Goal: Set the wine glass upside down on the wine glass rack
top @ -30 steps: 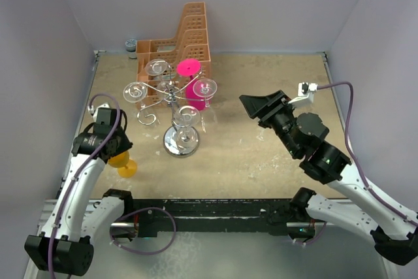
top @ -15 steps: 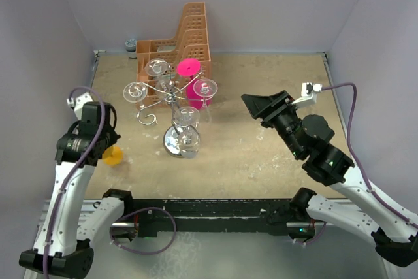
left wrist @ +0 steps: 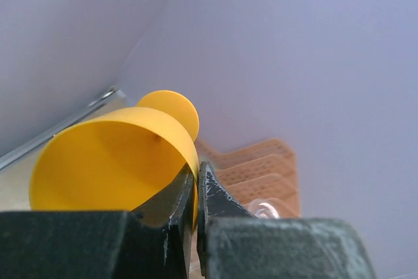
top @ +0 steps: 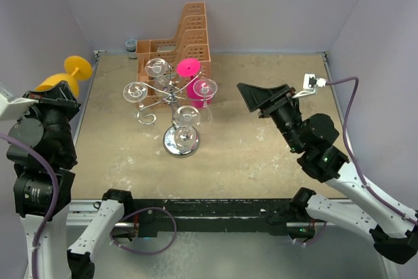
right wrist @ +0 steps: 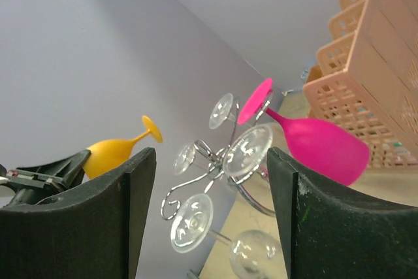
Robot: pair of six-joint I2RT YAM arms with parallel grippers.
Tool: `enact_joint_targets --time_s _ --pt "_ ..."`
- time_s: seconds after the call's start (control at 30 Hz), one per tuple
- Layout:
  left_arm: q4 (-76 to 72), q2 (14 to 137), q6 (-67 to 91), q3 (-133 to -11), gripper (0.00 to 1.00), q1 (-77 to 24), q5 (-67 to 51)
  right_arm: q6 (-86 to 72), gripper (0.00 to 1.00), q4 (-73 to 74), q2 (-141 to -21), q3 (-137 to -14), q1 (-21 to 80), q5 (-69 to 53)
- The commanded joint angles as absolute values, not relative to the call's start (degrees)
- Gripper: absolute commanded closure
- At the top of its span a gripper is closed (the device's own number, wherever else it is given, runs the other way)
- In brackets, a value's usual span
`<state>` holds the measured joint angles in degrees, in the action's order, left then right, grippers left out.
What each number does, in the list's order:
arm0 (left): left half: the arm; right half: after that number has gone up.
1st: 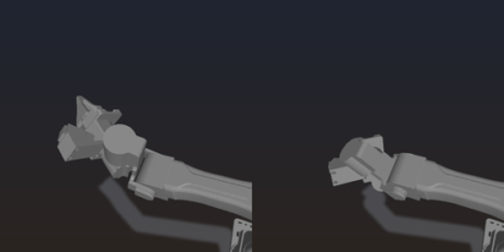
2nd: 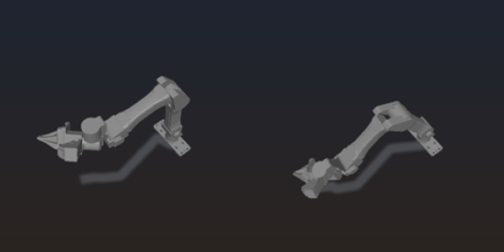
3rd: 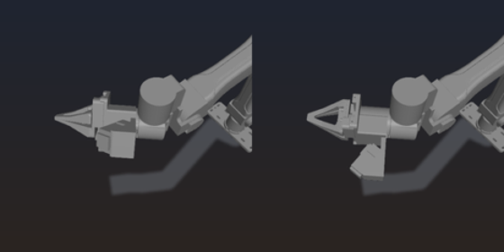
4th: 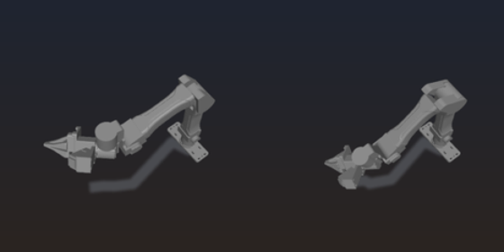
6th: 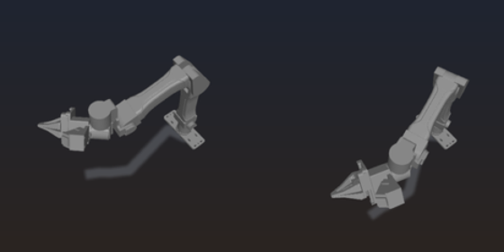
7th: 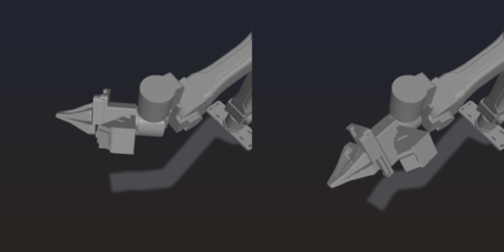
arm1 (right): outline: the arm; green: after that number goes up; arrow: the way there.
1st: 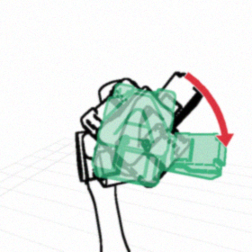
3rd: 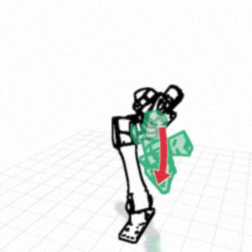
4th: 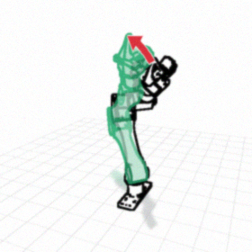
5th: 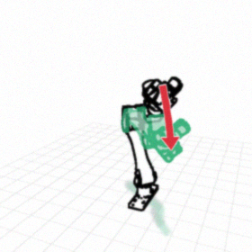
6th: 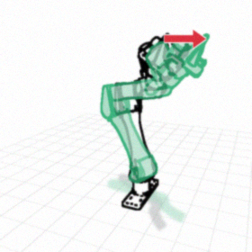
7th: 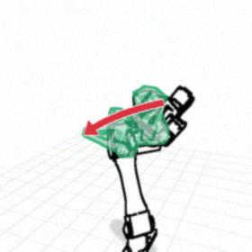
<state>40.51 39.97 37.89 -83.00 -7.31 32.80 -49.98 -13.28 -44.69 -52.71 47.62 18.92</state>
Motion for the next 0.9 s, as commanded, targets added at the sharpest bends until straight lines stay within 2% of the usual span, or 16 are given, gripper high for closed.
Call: enact_joint_targets --time_s 0.0,0.17,0.43,0.7,0.87 --pt "18.64 37.74 39.09 -78.6 1.0 -7.56 27.16 -44.17 0.25 -25.62 -46.31 -55.56 47.74 15.05" --pt "5.93 37.94 43.38 -75.07 1.0 -7.56 16.94 -42.79 0.21 -35.06 -49.69 -55.92 47.75 9.12" --pt "-6.87 45.13 54.45 -75.15 1.0 -7.56 -2.41 -45.54 0.24 -42.33 -58.52 -61.62 47.72 5.86" --pt "-21.92 57.03 70.91 -75.36 1.0 -7.75 -13.05 -51.53 0.27 -46.44 -67.41 -69.14 47.74 6.44" --pt "-25.96 59.91 71.73 -74.34 1.0 -15.18 -10.43 -60.86 0.29 -43.72 -72.39 -72.41 47.74 11.47"
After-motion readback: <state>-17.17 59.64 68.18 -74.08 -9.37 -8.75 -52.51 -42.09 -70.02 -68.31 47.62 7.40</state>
